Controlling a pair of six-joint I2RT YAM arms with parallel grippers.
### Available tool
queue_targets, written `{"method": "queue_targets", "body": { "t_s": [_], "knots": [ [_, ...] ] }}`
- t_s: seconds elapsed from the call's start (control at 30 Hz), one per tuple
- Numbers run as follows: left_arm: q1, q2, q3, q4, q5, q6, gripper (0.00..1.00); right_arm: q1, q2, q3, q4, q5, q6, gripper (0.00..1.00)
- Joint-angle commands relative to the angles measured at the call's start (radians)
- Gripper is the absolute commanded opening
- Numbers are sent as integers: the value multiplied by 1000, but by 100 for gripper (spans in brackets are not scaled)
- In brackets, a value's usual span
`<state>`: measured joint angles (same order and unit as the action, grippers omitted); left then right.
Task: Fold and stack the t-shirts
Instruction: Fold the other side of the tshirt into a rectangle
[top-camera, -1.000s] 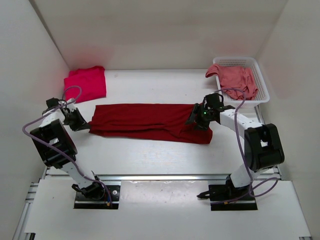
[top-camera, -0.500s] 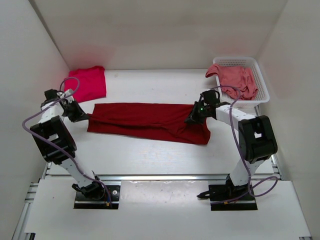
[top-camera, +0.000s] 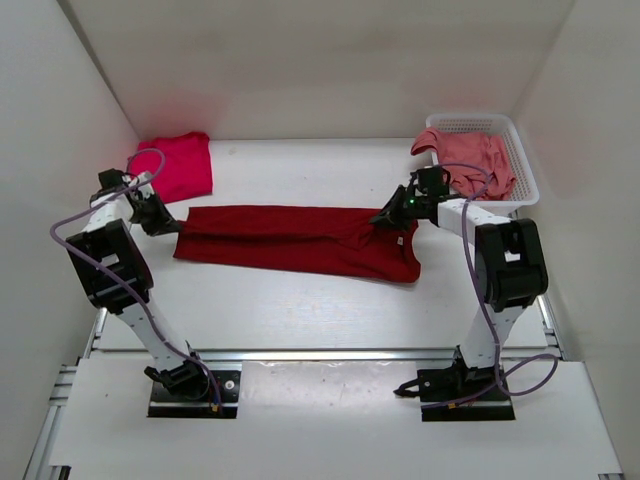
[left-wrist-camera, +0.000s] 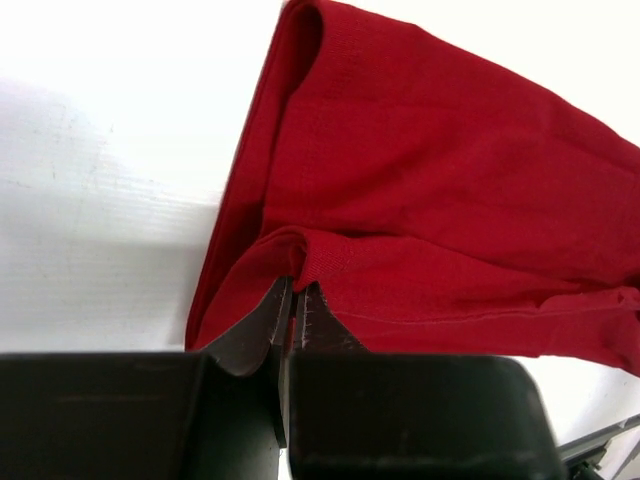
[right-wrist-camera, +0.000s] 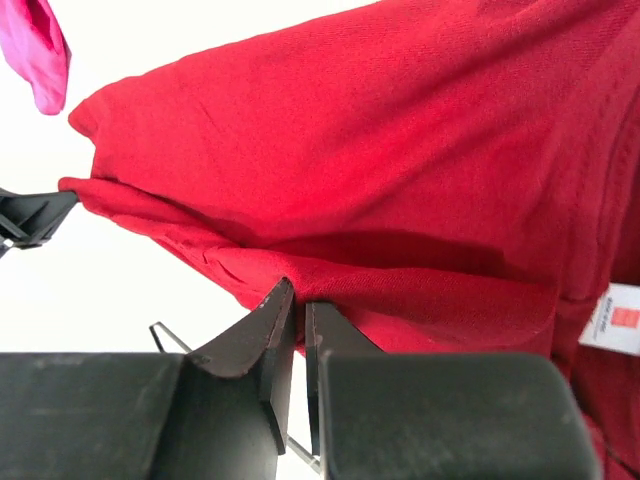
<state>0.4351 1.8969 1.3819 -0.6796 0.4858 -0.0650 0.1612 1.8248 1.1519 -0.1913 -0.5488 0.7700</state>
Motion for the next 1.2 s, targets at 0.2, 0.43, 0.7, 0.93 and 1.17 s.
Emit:
{"method": "queue_targets", "body": {
  "t_s": [0.2,0.43,0.7,0.93,1.17],
  "knots": [
    [-35,65,112,20,-32,-16,14,0,82,97,82,-33,66,24],
    [-21,117,189,48,13,-44,50,-23,56,40,257,-30,176,38],
    [-6,131,243,37,-9,-36,85,-37,64,153,193,30,124,41],
    [89,65,191,-47,22,63,83,-42,-30,194,-152,140,-92,45],
    [50,42,76,-132,-36,286,77,-6,-215,-23,-332,236,-218,51]
  ]
}}
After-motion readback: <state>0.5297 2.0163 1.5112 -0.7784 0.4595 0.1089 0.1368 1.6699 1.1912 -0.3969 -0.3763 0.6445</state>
